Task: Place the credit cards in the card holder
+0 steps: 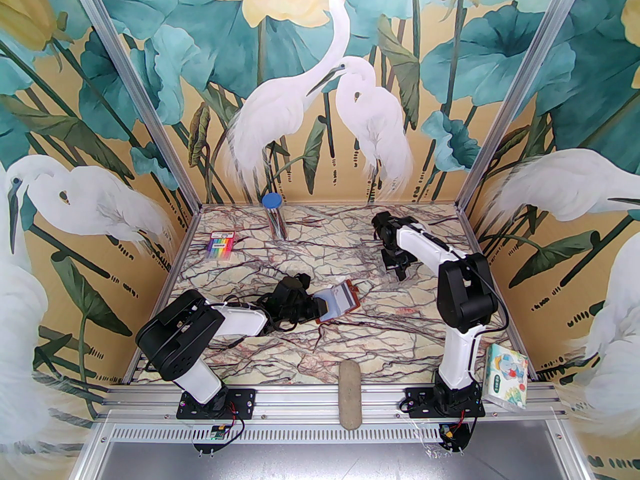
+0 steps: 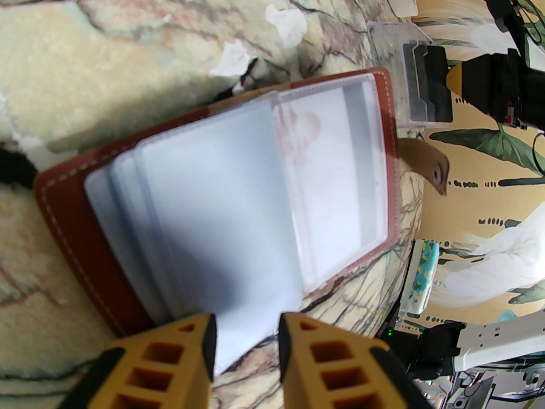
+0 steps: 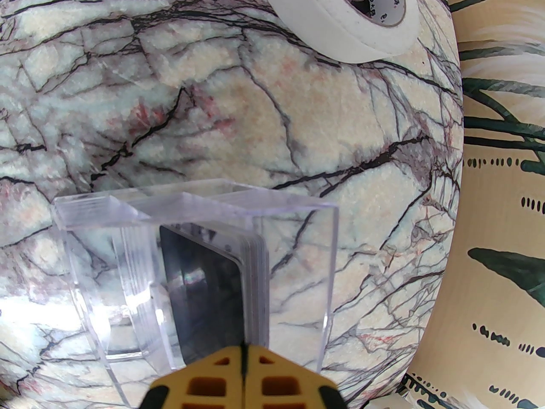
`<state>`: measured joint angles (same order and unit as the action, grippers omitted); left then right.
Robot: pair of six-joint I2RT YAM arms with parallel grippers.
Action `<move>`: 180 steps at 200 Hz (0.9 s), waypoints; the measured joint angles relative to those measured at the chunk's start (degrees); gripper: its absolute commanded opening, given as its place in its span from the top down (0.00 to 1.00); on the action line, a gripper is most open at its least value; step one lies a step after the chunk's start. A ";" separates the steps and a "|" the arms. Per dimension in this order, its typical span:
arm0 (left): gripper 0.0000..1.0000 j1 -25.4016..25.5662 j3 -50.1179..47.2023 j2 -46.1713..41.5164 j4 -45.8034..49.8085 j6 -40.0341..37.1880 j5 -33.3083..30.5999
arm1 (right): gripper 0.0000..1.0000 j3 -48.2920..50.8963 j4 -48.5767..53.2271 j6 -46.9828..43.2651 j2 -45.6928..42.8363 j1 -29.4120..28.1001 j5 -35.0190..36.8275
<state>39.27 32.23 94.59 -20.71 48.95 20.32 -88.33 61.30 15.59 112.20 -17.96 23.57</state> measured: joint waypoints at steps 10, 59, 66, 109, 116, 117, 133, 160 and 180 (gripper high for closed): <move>0.67 0.00 0.00 0.00 -0.04 0.00 0.02 | 0.98 0.00 -0.02 0.00 -0.04 0.00 -0.31; 0.67 0.00 0.00 0.04 -0.15 0.00 0.02 | 0.98 0.00 -0.11 0.00 -0.46 -0.02 -2.01; 0.67 0.00 0.00 0.04 -0.15 0.00 0.04 | 0.98 0.00 -0.15 0.00 -0.52 -0.02 -2.23; 0.67 0.00 0.02 0.04 -0.15 0.00 0.04 | 0.98 -0.02 -0.22 0.00 -0.57 -0.33 -2.62; 0.67 0.00 0.02 0.04 -0.15 0.00 0.04 | 0.98 -0.04 -0.22 0.00 -0.57 -0.46 -2.62; 0.67 0.00 0.02 0.04 -0.15 0.00 0.04 | 0.98 -0.07 -0.22 0.00 -0.57 -0.46 -2.62; 0.67 0.00 0.02 0.04 -0.15 0.00 0.07 | 0.97 -0.24 -0.17 0.00 -0.57 -0.83 -2.84; 0.67 0.00 0.02 0.04 -0.15 0.00 0.13 | 0.94 -0.50 -0.22 -0.02 -0.57 -1.66 -3.50; 0.67 0.00 0.02 0.17 -0.22 0.00 0.28 | 0.91 -0.66 -0.22 -0.11 -0.57 -1.97 -3.96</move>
<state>39.27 32.25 94.76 -20.93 48.95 20.60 -88.99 61.08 15.49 111.63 -19.92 19.62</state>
